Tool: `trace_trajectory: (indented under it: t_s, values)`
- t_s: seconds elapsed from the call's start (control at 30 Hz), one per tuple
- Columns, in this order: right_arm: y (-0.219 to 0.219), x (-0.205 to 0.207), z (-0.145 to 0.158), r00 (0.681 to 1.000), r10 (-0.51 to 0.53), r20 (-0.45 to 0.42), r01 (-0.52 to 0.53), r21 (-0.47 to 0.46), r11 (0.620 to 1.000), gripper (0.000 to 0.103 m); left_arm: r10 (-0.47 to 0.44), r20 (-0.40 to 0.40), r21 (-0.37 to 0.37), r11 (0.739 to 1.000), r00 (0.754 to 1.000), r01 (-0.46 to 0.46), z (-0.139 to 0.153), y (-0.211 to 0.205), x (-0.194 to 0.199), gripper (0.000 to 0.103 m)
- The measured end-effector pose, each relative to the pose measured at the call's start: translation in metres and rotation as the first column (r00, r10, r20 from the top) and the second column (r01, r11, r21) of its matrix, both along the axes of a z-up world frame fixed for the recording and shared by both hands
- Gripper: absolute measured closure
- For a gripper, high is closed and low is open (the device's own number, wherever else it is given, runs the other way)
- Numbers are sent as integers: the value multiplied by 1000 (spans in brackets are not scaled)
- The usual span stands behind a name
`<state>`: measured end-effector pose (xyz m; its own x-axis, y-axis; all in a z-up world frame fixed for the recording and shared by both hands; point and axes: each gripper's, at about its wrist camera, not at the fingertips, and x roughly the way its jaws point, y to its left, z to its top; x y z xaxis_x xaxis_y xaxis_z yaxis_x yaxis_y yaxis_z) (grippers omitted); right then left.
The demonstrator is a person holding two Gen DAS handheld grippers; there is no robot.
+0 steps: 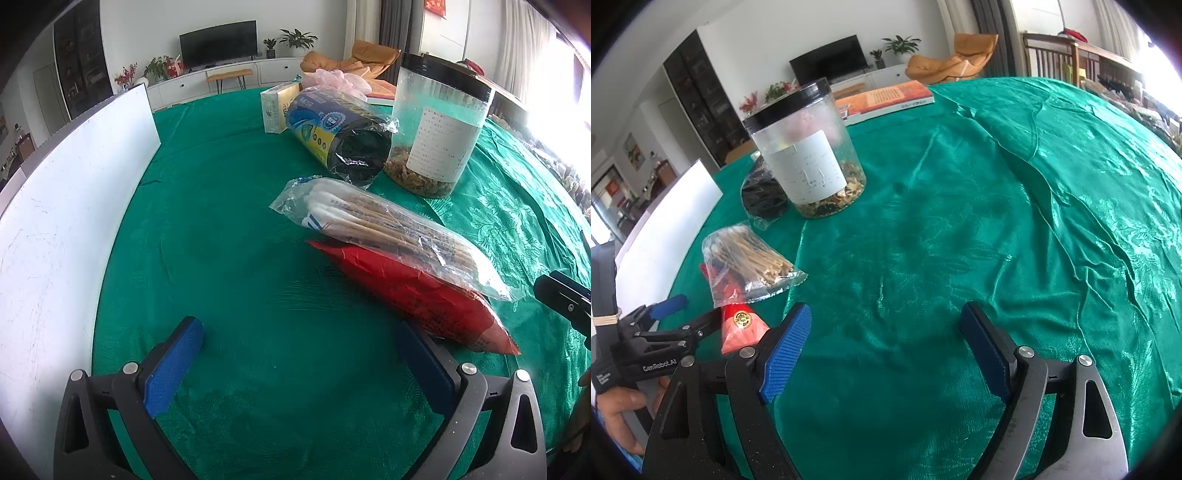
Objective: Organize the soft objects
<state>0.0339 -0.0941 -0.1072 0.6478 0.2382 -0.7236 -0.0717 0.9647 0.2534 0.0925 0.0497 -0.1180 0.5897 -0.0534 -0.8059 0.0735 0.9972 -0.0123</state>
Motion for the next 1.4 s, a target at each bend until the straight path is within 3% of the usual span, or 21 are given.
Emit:
trace_trajectory:
  t_s: [0.63, 1.4]
  values:
    - [11, 1, -1, 1000, 6, -7, -7, -81, 997, 17, 1, 0, 0, 1000, 1000, -1, 0, 0, 0, 0]
    - [15, 2, -2, 1000, 9, -10, -10, -113, 994, 17, 1, 0, 0, 1000, 1000, -1, 0, 0, 0, 0]
